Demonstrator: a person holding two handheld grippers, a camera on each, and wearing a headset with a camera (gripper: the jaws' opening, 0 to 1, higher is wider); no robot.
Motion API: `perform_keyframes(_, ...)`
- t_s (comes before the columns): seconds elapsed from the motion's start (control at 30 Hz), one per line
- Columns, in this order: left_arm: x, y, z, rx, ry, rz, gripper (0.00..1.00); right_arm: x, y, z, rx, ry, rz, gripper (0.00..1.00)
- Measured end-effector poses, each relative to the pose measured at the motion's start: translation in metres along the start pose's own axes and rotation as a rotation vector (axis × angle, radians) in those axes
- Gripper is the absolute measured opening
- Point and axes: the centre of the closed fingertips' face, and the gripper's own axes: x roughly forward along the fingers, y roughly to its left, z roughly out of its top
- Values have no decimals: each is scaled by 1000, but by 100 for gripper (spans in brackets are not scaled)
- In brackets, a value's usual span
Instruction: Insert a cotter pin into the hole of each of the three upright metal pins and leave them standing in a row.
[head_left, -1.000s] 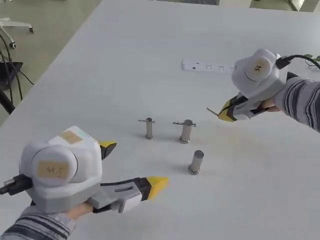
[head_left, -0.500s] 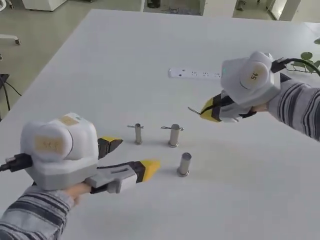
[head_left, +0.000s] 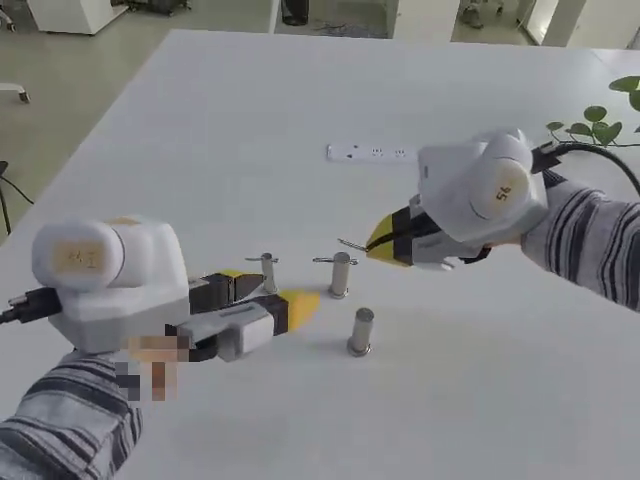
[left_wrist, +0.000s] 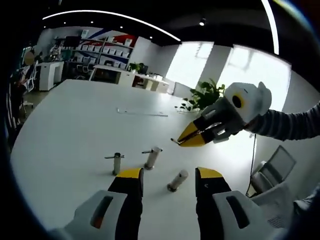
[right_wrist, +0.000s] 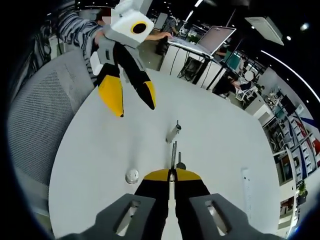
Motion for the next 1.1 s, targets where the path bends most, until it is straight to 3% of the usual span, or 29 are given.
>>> perform_keyframes(0.23, 5, -5, 0, -68, -3, -14, 28, 3, 15, 21, -79, -37, 30, 0)
perform_keyframes(0.47, 6, -9, 7, -211, -59, -49, 18, 4, 27, 33, -137, -49, 48, 0)
perform_keyframes(0.7, 4, -9, 9, -239, -78, -56, 7, 3, 33, 40, -163, -61, 56, 0)
perform_keyframes(1.1, 8, -14, 8, -264, -72, -84, 0, 3, 36, 47, -171, -73, 53, 0)
